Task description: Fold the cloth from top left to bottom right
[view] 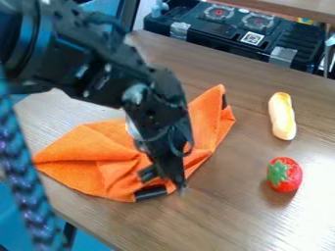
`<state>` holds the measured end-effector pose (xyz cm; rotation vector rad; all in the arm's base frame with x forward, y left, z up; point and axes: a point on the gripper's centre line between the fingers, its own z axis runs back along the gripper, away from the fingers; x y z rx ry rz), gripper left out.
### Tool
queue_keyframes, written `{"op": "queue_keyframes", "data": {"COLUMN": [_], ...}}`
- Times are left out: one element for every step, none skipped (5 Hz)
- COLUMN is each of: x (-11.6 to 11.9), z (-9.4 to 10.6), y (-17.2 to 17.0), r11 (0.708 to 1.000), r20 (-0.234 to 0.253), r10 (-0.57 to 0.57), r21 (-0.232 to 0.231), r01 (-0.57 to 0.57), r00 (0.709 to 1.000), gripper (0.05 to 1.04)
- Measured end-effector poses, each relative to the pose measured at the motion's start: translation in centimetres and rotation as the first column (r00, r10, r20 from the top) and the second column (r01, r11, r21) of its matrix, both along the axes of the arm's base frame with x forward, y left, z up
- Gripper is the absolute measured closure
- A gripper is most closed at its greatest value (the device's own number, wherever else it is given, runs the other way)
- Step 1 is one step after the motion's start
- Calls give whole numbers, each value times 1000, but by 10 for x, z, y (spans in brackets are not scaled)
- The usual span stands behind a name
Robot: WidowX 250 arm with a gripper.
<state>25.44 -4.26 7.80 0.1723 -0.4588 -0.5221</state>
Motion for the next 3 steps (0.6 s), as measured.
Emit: {"op": "queue_keyframes", "data": {"x": [5,10,19], "z": [6,19,48], "y": [5,12,41], "r11": [995,976,968], "r20": [-73,-129,-101], "r10": [-31,-62,25], "r21": [-102,-216,-248], "r01": [23,33,-50], "r00": [997,990,995], "gripper": [253,80,83]}}
